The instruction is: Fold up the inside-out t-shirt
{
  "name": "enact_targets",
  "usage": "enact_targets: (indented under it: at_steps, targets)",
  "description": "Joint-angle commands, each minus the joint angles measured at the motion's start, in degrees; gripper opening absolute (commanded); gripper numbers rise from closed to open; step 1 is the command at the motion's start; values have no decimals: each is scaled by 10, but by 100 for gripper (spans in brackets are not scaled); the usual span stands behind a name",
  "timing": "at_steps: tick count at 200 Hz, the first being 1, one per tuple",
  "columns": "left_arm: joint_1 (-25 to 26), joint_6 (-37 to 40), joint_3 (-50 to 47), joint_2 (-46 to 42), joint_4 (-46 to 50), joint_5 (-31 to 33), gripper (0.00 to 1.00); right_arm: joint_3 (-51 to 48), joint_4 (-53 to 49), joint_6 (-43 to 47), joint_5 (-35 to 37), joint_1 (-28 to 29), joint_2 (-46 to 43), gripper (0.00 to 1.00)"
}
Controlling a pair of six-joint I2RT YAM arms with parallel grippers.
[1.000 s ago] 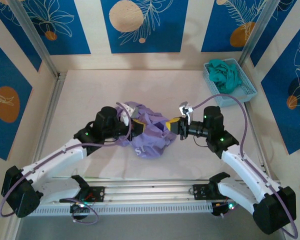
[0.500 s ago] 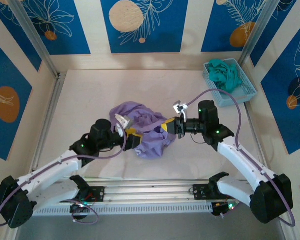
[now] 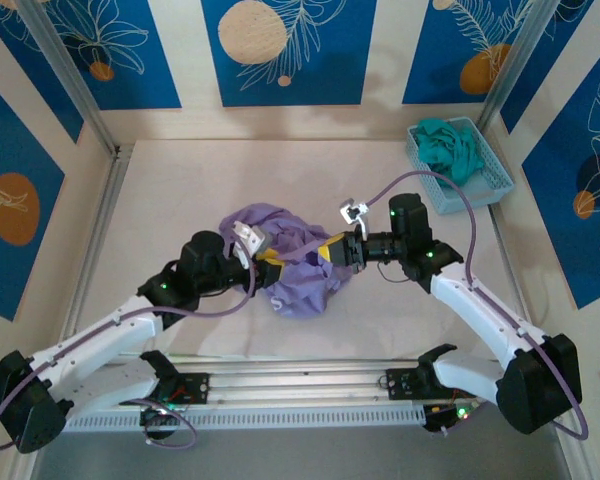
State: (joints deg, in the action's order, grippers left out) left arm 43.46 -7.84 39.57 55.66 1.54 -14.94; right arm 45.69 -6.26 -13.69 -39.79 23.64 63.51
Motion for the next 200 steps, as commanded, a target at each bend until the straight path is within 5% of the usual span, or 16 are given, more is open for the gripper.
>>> enact_targets:
  at_steps: [1, 27, 47, 101, 200]
  targets:
    - [6, 12, 31, 13, 9, -11, 14, 22, -27, 0, -6, 2, 6, 0]
    - [7, -22, 46, 14, 18, 2, 0, 71, -163, -40, 233, -4, 29, 10]
    - [7, -77, 43, 6, -13, -10, 0, 68, -205, -30, 321, 5, 26, 23]
    - [7, -117, 63, 22, -17, -25, 0, -1, -137, -32, 221, 9, -29, 39]
    - [7, -106, 67, 30, -10, -18, 0, -39, -44, -92, 166, 32, -17, 46]
